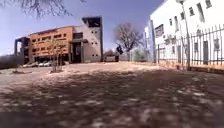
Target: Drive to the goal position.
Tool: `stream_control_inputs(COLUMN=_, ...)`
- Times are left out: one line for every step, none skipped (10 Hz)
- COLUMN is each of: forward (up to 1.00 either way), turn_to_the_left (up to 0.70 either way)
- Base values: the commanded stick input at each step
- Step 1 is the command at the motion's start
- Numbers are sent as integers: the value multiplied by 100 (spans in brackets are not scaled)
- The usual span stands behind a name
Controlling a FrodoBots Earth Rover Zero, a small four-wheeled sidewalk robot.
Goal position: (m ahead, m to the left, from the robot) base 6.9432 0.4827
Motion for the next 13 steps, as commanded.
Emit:
stream_control_inputs(forward=100, turn_to_the_left=0)
stream_control_inputs(forward=100, turn_to_the_left=0)
stream_control_inputs(forward=100, turn_to_the_left=0)
stream_control_inputs(forward=100, turn_to_the_left=0)
stream_control_inputs(forward=100, turn_to_the_left=0)
stream_control_inputs(forward=100, turn_to_the_left=0)
stream_control_inputs(forward=100, turn_to_the_left=0)
stream_control_inputs(forward=100, turn_to_the_left=0)
stream_control_inputs(forward=100, turn_to_the_left=0)
stream_control_inputs(forward=100, turn_to_the_left=0)
stream_control_inputs(forward=100, turn_to_the_left=0)
stream_control_inputs(forward=100, turn_to_the_left=0)
stream_control_inputs(forward=100, turn_to_the_left=0)
